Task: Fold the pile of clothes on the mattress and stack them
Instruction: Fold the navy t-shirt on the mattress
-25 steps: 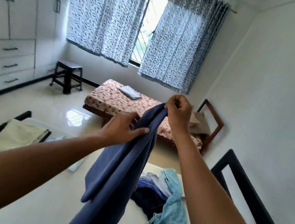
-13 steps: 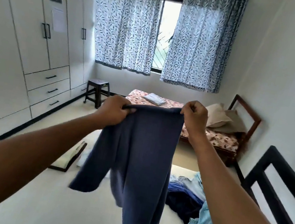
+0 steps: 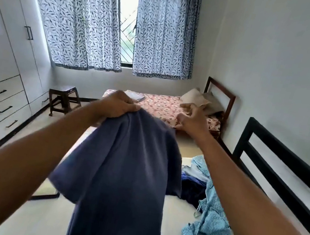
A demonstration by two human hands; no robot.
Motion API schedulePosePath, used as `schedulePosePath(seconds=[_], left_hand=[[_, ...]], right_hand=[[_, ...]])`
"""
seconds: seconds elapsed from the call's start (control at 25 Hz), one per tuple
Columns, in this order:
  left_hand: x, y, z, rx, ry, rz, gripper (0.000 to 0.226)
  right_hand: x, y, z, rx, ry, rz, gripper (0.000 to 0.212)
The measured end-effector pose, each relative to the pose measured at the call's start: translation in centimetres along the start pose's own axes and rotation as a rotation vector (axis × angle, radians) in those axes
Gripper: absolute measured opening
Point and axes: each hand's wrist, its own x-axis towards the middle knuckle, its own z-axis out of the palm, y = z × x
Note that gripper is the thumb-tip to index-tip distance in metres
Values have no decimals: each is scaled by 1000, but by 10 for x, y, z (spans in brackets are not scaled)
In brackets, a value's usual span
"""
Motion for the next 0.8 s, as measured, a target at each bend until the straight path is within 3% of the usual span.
schedulePosePath(seconds=[0.04,0.08,0.16,0.2,0.28,0.4,0.48,0.6,0.68,0.8], left_hand=[[-2,-7,11,5,6,-15,50],[-4,-10,23,1,22,-26,55],[-12,-7,43,-46,48,-59,53],[-19,-3,52,-66,63,-56,46],[-33,3,64,-42,64,-7,25],[-60,0,53,-296,-177,12,15],[-73,-9,32,-502,-299,-5,23],[-78,-37,1,-482,-26,-77,18],[-81,-61,-8,-459,69,-144,15],[-88,-86,4,-290,64,-138,20]], right_hand=[[-18,-3,11,47,-67,55,14],[-37,-10,21,117,-193,151,24],[-64,-26,40,202,-540,402,68],[-67,-28,49,221,-679,485,81],[-67,-33,55,265,-824,504,72],[-54,-38,60,233,-842,387,29],[-44,-41,62,-39,-787,206,32],[-39,-50,68,-565,-693,-197,16],[-42,-54,69,-630,-703,-355,22],[-41,-56,73,-654,-763,-449,21]])
